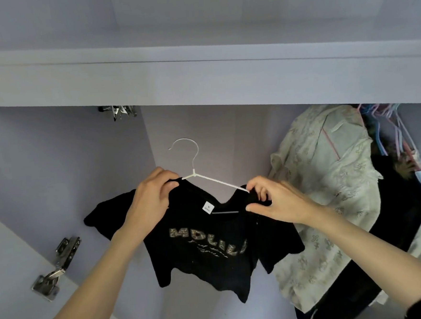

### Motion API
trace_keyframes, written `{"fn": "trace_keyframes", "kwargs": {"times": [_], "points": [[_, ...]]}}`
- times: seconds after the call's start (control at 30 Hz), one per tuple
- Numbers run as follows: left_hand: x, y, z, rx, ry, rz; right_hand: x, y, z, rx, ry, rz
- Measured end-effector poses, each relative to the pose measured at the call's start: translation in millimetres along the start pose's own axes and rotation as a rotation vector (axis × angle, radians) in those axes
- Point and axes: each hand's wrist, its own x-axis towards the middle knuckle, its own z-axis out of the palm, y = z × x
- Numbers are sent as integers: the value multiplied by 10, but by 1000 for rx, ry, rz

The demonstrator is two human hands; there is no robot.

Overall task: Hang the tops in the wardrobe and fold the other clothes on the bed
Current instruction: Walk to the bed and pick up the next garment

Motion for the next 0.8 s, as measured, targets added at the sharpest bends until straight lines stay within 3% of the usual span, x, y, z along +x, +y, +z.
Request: {"fn": "trace_keyframes", "kwargs": {"times": [0.07,0.2,0.37,0.6,0.8], "points": [[10,-25,-24,-64,27,-45,-15,9,-14,111,73,61],[39,48,48,-145,7,-30,164,-180,-27,-69,176,-34],[27,30,129,-185,20,-35,294,-386,123,241,139,66],[-244,-511,44,68,-132,-206,88,-105,84,362,216,172],[-171,-545,107,88,-62,-295,11,11,85,374,222,215]]}}
